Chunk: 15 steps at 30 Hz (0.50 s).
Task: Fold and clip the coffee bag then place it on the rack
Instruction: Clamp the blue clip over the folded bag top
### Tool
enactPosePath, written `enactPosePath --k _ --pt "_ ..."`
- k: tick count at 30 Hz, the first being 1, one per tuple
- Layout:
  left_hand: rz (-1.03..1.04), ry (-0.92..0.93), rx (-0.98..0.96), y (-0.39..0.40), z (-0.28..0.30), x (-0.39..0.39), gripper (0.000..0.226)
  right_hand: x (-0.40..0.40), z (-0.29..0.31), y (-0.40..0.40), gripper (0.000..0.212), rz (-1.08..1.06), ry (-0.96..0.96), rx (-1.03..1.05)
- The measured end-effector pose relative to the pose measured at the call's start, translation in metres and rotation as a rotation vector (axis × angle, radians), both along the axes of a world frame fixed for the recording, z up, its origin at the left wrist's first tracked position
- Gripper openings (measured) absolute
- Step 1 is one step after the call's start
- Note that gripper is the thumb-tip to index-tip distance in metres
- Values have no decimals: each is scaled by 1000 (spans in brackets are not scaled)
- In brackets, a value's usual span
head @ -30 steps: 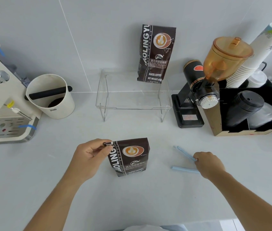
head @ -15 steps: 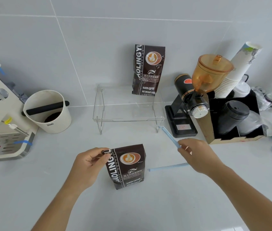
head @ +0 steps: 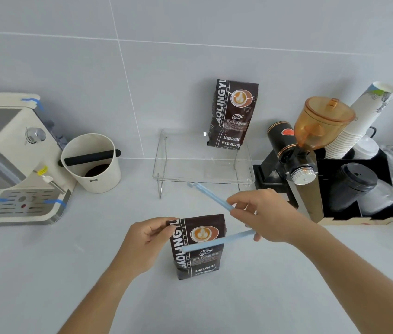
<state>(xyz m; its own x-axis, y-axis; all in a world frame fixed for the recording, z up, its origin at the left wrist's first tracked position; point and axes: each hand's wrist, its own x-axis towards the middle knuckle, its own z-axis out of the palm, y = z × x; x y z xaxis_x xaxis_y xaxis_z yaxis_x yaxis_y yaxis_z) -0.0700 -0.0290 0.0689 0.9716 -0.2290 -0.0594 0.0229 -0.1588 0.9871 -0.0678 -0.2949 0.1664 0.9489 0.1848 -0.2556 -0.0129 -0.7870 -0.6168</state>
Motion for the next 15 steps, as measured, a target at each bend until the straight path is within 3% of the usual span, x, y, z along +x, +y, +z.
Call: enactPosePath --k 4,15 --pt "39 9 -10 -1 4 -3 22 7 2 13 10 20 61 -12" --pt "15 74 -61 0 11 -2 10 23 -5 15 15 43 92 3"
